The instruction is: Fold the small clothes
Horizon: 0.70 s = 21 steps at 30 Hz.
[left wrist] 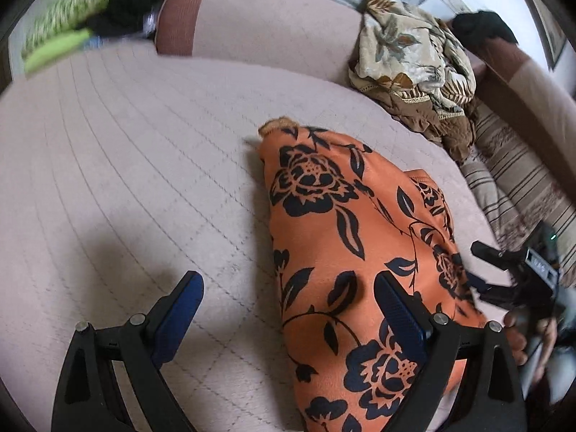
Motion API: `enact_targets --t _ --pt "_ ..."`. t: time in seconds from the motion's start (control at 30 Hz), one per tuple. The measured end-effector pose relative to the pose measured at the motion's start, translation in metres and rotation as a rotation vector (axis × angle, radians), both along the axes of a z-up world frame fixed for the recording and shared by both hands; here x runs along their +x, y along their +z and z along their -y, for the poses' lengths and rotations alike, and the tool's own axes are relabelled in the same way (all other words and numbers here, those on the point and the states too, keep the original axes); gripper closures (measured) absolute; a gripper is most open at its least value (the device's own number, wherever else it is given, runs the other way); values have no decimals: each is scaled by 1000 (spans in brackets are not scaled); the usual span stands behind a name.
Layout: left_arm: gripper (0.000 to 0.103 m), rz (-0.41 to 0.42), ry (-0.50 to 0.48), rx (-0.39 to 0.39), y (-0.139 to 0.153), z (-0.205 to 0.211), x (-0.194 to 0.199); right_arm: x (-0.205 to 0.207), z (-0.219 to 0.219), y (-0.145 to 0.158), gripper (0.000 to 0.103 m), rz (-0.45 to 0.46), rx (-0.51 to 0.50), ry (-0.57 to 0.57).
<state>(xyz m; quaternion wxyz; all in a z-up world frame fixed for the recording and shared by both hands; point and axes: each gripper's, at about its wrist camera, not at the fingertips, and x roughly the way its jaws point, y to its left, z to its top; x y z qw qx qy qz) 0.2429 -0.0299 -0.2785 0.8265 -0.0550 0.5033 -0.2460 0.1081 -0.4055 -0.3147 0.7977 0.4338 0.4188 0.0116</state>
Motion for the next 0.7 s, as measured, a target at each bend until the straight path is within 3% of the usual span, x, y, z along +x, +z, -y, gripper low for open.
enact_targets --t 0.13,0.33,0.7 --pt "7 -71 -26 -30 -15 6 7 5 8 -15 23 -19 96 4" --pt "7 -109 -95 -51 -24 24 6 13 9 -27 23 -21 182 37" --pt "7 -160 -128 -96 -35 40 12 39 -19 -29 23 -26 165 123"
